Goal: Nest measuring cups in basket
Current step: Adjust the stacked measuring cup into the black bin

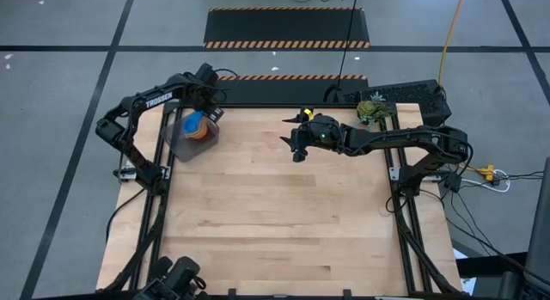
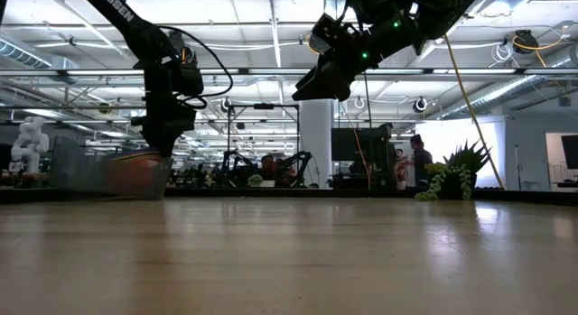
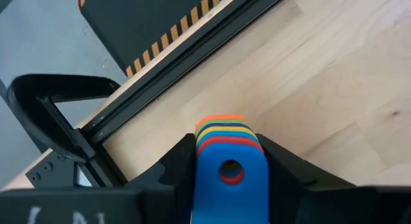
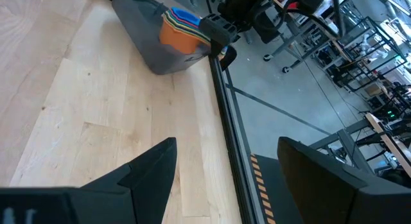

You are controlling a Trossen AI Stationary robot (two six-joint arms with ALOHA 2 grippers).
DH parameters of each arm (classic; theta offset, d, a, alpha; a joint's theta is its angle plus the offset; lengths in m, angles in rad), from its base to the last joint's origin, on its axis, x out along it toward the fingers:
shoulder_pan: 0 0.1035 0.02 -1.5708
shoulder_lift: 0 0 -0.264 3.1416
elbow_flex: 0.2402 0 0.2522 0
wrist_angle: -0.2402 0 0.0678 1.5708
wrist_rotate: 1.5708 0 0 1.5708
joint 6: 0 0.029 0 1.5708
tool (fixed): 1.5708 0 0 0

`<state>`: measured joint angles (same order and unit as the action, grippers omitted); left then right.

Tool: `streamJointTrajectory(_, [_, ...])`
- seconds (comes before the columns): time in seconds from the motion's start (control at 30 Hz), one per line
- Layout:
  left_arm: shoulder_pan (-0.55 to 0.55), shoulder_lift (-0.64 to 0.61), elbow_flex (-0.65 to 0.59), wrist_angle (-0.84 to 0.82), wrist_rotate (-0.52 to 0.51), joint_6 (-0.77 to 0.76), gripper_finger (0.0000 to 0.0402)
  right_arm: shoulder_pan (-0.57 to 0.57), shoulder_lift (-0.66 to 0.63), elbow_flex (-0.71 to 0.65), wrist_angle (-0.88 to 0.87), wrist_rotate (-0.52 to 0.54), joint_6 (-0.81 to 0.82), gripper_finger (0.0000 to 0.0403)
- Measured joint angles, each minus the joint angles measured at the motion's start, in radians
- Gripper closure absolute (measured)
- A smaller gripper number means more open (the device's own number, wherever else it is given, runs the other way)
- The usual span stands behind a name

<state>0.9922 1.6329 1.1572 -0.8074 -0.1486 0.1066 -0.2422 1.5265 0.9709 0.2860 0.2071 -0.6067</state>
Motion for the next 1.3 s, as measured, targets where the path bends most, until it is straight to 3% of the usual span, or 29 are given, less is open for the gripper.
streamJointTrajectory(0.33, [-0.055,0.0,0.09,-0.102,-0.011,0.015,0.027,0.0,0.0,0.0,0.0,0.0,0.0,0.0138])
streamJointTrajectory(0.67, [-0.118,-0.014,0.139,-0.33,-0.066,-0.034,0.0272,0.0,0.0,0.0,0.0,0.0,-0.003,0.0138])
streamJointTrajectory(1.3, [-0.193,-0.029,0.06,-0.346,-0.127,-0.141,0.0272,0.008,0.0,0.0,-0.007,0.0,-0.007,0.0138])
